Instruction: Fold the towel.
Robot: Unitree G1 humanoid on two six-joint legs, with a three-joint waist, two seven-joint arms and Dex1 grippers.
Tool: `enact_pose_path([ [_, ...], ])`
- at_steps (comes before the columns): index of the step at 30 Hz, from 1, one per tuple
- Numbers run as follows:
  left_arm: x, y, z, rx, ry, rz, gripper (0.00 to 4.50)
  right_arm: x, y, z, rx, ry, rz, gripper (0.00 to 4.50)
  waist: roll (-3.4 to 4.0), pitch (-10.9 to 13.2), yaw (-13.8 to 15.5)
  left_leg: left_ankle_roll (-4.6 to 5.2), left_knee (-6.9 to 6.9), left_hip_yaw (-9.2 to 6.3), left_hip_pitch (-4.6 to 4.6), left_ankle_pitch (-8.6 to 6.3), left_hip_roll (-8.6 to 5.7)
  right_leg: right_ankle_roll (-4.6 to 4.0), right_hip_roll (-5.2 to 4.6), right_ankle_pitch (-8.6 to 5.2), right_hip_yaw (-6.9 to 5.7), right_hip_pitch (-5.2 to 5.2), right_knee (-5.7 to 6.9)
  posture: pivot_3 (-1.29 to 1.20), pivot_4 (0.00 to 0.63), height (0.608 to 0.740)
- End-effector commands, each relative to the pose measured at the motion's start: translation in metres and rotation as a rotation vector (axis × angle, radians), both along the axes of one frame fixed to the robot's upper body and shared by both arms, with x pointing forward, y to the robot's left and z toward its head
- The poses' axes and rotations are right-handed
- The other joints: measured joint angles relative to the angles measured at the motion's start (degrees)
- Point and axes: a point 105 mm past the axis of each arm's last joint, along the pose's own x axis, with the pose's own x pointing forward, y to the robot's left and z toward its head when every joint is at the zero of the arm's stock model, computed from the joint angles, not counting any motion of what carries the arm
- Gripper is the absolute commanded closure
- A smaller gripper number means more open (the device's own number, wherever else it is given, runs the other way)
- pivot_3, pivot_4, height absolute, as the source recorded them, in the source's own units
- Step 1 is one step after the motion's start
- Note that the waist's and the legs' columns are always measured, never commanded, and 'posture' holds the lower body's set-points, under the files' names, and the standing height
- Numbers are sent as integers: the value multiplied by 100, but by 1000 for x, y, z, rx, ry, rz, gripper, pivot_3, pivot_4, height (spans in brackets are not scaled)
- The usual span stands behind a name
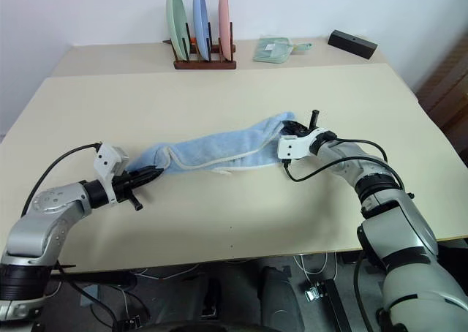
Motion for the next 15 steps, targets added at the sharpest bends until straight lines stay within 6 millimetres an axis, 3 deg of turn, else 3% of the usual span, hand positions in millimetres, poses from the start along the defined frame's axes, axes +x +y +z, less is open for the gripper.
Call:
enact_pose_path([
  [1, 0, -1, 10, -4, -47, -7, 4500, 3, -3, 24, 29, -79, -3, 4440, 0, 0, -2, 0, 0, 0, 0, 0, 0, 0, 0, 0, 0, 0, 0, 0, 150, 740],
  [8, 1, 10, 21, 0, -103, 28, 4500, -11, -28, 55, 83, -113, 5, 4440, 2, 1, 27, 0, 0, -1, -2, 0, 0, 0, -1, 0, 0, 0, -3, 0, 150, 740],
  [10, 0, 14, 31, -20, -121, 32, 4500, -28, -48, 65, 108, -64, 8, 4440, 2, 1, 57, 1, 0, -3, -2, 0, -1, 0, 0, 0, 0, 1, -5, 0, 150, 740],
  [12, -4, 12, 36, -28, -126, 7, 4500, -52, -59, 62, 112, 68, 44, 4440, 2, 2, 79, 3, 0, -11, -5, -2, 0, 1, -1, 0, -2, 4, -8, 0, 150, 740],
  [15, -11, 5, 36, -56, -79, -53, 4500, -75, -59, 48, 127, 254, 64, 4440, 2, 1, 42, 11, 1, -10, -2, -6, 0, 2, -5, 0, -2, 11, -13, 0, 150, 740],
])
